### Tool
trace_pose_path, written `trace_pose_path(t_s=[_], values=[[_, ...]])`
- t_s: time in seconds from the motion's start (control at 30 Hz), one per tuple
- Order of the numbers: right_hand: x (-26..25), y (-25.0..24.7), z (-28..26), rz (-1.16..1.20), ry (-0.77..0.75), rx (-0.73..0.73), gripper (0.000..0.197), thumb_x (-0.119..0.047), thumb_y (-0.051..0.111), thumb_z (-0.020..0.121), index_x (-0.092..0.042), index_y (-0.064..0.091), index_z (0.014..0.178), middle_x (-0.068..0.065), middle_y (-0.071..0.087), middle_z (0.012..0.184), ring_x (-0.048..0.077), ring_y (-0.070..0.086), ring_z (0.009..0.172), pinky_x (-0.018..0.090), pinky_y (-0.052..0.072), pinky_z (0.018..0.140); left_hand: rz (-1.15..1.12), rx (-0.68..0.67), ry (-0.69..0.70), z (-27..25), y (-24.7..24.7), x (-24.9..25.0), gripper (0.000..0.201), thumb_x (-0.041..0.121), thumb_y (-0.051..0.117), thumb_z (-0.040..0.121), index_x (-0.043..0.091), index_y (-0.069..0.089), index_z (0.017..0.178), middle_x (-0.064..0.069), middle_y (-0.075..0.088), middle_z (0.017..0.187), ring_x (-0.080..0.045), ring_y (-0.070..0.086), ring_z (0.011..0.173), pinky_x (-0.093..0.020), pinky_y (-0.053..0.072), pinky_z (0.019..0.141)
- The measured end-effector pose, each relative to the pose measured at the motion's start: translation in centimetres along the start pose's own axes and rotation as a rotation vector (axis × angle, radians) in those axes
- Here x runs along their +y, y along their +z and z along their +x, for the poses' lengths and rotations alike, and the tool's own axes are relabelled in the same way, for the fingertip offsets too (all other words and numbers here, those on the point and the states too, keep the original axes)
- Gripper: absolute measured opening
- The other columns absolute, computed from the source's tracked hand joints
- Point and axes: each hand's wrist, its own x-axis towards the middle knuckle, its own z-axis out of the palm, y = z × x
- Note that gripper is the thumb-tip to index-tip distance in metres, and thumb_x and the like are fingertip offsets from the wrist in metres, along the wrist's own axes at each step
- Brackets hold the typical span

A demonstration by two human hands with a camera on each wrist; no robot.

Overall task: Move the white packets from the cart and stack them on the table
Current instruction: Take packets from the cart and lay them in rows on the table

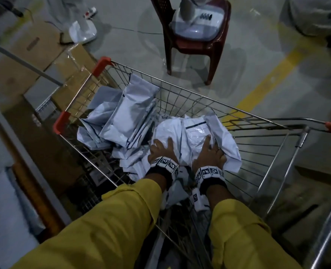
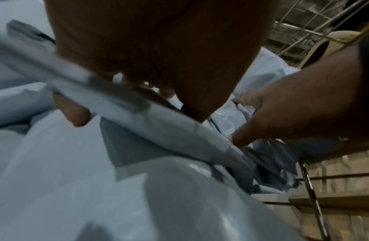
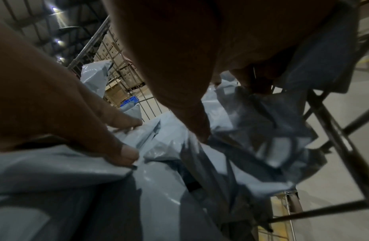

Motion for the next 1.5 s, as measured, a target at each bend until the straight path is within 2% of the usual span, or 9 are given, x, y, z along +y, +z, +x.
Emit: trace_pose_path(t_s=[0.2, 0.33, 0.43, 0.6, 0.9, 1.07, 1.2, 1.37, 1.5], values=[[-0.8, -1.2, -0.8, 0.128, 0.018, -0.007, 0.090, -0.040, 0.056, 0.086, -0.025, 0.006, 0.160, 0.028, 0.026, 0.154, 0.044, 0.036, 0.136, 0.052, 0.030, 0.108, -0.049, 0.049, -0.006, -1.2, -0.7, -0.7, 0.080, 0.039, 0.047, 0.100, 0.011, 0.002, 0.160, -0.027, 0.004, 0.162, -0.042, 0.018, 0.146, -0.050, 0.035, 0.109], [-1.1, -2.7, -1.9, 0.223, -0.027, 0.083, 0.080, -0.037, 0.054, 0.086, -0.023, 0.022, 0.158, 0.030, 0.032, 0.147, 0.047, 0.046, 0.126, 0.052, 0.044, 0.101, -0.110, 0.094, 0.054, -1.9, -2.5, -1.6, 0.058, 0.029, 0.046, 0.099, 0.004, 0.033, 0.149, -0.020, 0.032, 0.151, -0.043, 0.036, 0.135, -0.049, 0.036, 0.107], [-0.8, -4.7, -3.0, 0.262, -0.051, 0.088, 0.072, -0.037, 0.053, 0.088, -0.025, 0.030, 0.156, 0.025, 0.032, 0.148, 0.046, 0.044, 0.129, 0.053, 0.044, 0.103, -0.097, 0.109, 0.083, -2.9, -3.5, -2.8, 0.046, 0.029, 0.044, 0.094, 0.009, 0.049, 0.135, -0.014, 0.043, 0.142, -0.039, 0.039, 0.130, -0.052, 0.034, 0.108], [-0.6, -8.2, -6.7, 0.320, -0.161, 0.147, 0.060, -0.027, 0.050, 0.095, -0.024, 0.038, 0.153, 0.022, 0.029, 0.151, 0.043, 0.041, 0.132, 0.045, 0.041, 0.106, -0.169, 0.241, 0.102, -6.9, -6.3, -4.7, 0.043, 0.018, 0.053, 0.091, 0.014, 0.049, 0.133, -0.011, 0.042, 0.144, -0.039, 0.045, 0.125, -0.041, 0.034, 0.105], [-0.7, -14.3, -16.1, 0.321, -0.338, 0.313, 0.050, -0.021, 0.050, 0.096, -0.025, 0.049, 0.147, 0.023, 0.036, 0.149, 0.045, 0.037, 0.131, 0.050, 0.040, 0.104, -0.392, 0.621, 0.193, -18.0, -9.0, -9.6, 0.041, 0.004, 0.054, 0.079, 0.013, 0.056, 0.119, -0.012, 0.054, 0.123, -0.039, 0.054, 0.108, -0.041, 0.032, 0.085], [-0.1, -16.2, -22.0, 0.363, -0.439, 0.423, 0.043, -0.016, 0.048, 0.095, -0.022, 0.057, 0.137, 0.024, 0.044, 0.136, 0.045, 0.042, 0.123, 0.050, 0.047, 0.097, -0.493, 0.822, 0.195, -24.9, -9.3, -13.2, 0.053, 0.005, 0.052, 0.085, 0.008, 0.053, 0.137, -0.016, 0.051, 0.141, -0.036, 0.050, 0.125, -0.041, 0.035, 0.098], [0.3, -16.7, -26.6, 0.364, -0.515, 0.493, 0.047, -0.016, 0.047, 0.097, -0.022, 0.052, 0.143, 0.023, 0.042, 0.140, 0.045, 0.038, 0.126, 0.051, 0.040, 0.105, -0.641, 1.006, 0.211, -29.4, -8.2, -15.4, 0.050, 0.014, 0.040, 0.087, 0.001, 0.060, 0.131, -0.022, 0.056, 0.137, -0.041, 0.055, 0.122, -0.048, 0.040, 0.098], [-0.3, -16.3, -31.5, 0.415, -0.617, 0.534, 0.047, -0.013, 0.048, 0.098, -0.020, 0.053, 0.144, 0.025, 0.044, 0.137, 0.045, 0.039, 0.126, 0.046, 0.035, 0.106, -0.776, 1.048, 0.101, -34.5, -6.4, -18.5, 0.056, 0.020, 0.034, 0.090, 0.009, 0.053, 0.142, -0.016, 0.045, 0.151, -0.040, 0.046, 0.129, -0.037, 0.029, 0.105], [-1.3, -15.7, -34.8, 0.443, -0.706, 0.521, 0.047, -0.010, 0.050, 0.098, -0.019, 0.054, 0.144, 0.028, 0.045, 0.134, 0.046, 0.040, 0.126, 0.044, 0.034, 0.104, -0.787, 1.102, 0.037, -38.0, -4.5, -21.5, 0.047, 0.006, 0.042, 0.099, 0.010, 0.049, 0.145, -0.015, 0.040, 0.154, -0.041, 0.042, 0.132, -0.036, 0.025, 0.107]])
